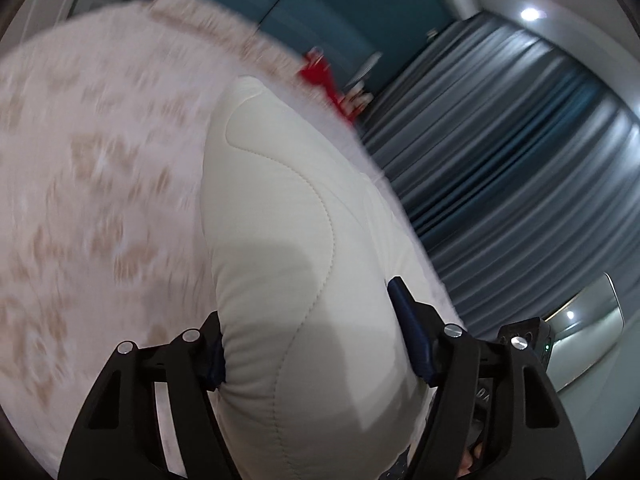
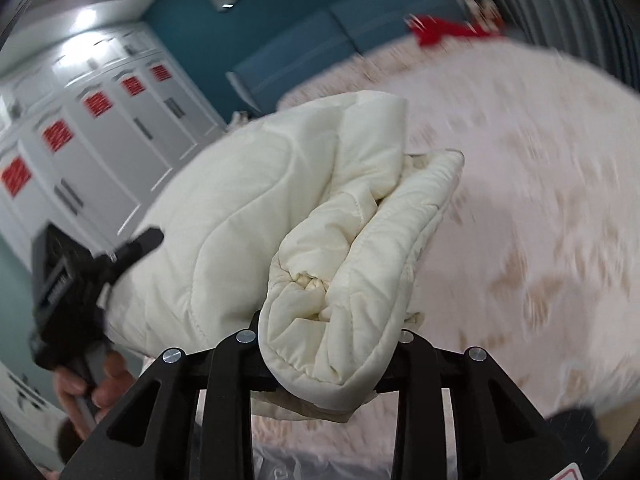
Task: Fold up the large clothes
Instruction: 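Grasp the jacket bundle with both grippers and lift it off the bed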
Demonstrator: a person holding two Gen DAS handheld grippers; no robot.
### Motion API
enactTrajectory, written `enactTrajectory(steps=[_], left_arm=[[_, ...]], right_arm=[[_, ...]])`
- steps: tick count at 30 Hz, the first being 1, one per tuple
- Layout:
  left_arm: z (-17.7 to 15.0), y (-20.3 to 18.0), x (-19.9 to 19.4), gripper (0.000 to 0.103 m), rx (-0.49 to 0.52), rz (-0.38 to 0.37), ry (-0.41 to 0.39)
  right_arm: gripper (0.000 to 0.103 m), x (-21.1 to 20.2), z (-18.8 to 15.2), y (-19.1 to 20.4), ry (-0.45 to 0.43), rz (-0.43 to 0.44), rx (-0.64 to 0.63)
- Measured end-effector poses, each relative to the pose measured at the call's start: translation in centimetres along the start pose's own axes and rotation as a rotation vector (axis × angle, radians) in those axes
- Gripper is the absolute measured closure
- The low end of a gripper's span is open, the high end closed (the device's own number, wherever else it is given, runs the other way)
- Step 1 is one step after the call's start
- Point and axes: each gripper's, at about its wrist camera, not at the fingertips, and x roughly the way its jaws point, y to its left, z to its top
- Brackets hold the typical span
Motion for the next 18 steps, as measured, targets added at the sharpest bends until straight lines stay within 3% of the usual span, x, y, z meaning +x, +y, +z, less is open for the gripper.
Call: enactTrajectory(steps=[11,14,18], left_arm=[[8.7,-2.1,-8.4,0.037,0.190,-0.075,-0.271],[11.1,-1.1,-10.1,0.037,0.223,-0.101,-0.349],[13.3,0.8,-11.1,0.037,0.233,-0.102,-0.385]], right_arm=[[0.073,-0.4,8.9,9.2,-0.224,0.121,-0.197],[0.073,0.3,10.0,10.9,-0.248,0.138,-0.230],[0.073,4.1,11.5,12.6,-0.240,0.135,-0.256]])
